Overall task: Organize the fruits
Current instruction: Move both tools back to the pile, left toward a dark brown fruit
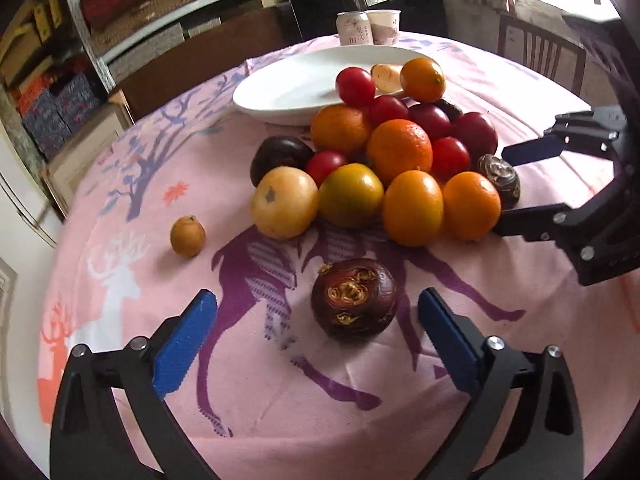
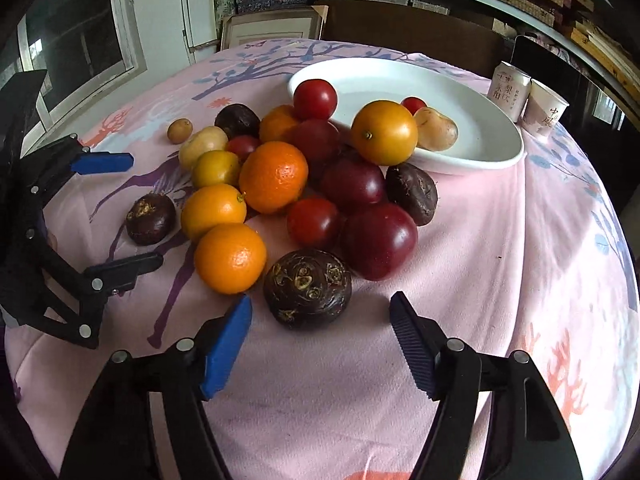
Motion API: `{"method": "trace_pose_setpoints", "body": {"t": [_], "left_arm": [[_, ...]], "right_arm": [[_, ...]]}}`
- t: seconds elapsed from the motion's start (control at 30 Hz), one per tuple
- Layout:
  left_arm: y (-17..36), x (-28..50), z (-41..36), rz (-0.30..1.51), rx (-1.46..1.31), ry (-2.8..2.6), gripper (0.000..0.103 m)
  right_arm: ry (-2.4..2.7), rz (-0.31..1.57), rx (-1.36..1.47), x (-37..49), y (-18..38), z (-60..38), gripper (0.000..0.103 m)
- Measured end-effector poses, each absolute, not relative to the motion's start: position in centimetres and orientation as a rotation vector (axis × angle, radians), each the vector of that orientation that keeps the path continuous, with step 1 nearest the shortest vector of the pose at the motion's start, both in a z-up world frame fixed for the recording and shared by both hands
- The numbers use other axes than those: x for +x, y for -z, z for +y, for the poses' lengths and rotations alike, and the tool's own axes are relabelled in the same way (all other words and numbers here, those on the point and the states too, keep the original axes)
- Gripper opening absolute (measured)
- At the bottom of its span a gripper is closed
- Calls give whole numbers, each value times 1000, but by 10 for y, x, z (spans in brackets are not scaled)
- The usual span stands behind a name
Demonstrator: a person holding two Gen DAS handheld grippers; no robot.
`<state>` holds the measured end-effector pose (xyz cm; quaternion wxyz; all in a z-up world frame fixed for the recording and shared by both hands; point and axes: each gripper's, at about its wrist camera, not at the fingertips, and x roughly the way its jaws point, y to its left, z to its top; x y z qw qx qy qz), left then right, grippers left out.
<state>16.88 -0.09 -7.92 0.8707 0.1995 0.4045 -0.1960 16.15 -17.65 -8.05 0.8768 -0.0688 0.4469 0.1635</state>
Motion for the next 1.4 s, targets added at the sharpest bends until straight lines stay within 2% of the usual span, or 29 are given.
{"method": "trace_pose_setpoints", "body": {"t": [0.07,0.1,0.17,0.23,0.27,0.3,0.33,0.4,0.47,0.5,0.53,0.57,0.6,0.63,0.73,0.83,0.93,0.97,1.0,1.03,1.07,1.13,1.2,1.23,1.27,1.3,1.33,1.37,1.4], "left_arm": [[79,172,4,869,381,420,97],[79,172,5,874,369,433,89],[78,169,7,873,351,507,72],[78,167,5,865,358,512,72],[79,168,6,867,353,504,78],[81,171,8,878,342,485,91],[83,177,10,905,323,456,99],[85,185,17,942,244,480,99],[85,182,12,926,285,458,99],[84,179,10,912,302,451,96],[82,175,7,890,321,460,90],[80,170,4,869,331,490,63],[78,163,-1,850,346,528,42],[78,156,-9,826,396,530,40],[77,153,-11,815,417,519,40],[76,159,-3,845,359,545,40],[76,157,-6,839,376,537,41],[76,157,-6,840,374,528,49],[76,160,-5,841,375,488,76],[79,166,-1,854,375,403,93],[81,172,4,881,348,383,99],[85,183,16,942,240,428,99],[84,182,15,933,256,420,99],[83,179,13,918,275,415,98],[82,176,11,904,284,436,84],[81,171,9,893,282,489,62],[80,166,6,880,293,528,54],[79,160,2,866,318,548,41],[79,156,-3,855,346,571,41]], "right_arm": [[-346,919,-99,162,79,-182,55],[-373,918,-62,162,78,-185,43],[-380,920,-28,163,79,-188,43],[-397,922,-15,163,79,-189,50],[-425,924,2,163,79,-189,56],[-470,928,29,163,79,-189,80],[-507,934,43,163,80,-186,98],[-477,936,-27,161,80,-175,98],[-449,938,-83,159,80,-168,98],[-436,937,-85,159,79,-169,98],[-414,936,-70,159,79,-172,96],[-390,934,-36,159,78,-179,94],[-372,929,0,161,77,-186,85],[-357,924,25,161,76,-193,72],[-343,909,-16,160,75,-192,42],[-325,884,-99,156,75,-181,42],[-362,913,-12,159,76,-189,42],[-383,932,67,164,78,-198,43],[-410,934,129,164,80,-206,48],[-407,932,172,166,80,-211,61],[-390,924,172,164,80,-212,66],[-367,923,111,161,80,-204,77],[-342,928,40,159,80,-193,86],[-324,933,0,159,81,-187,87],[-303,937,-46,158,80,-181,87],[-288,932,-77,159,79,-176,87],[-282,908,-100,155,74,-175,87],[-279,878,-121,154,70,-175,88],[-263,850,-150,156,66,-175,95]]}}
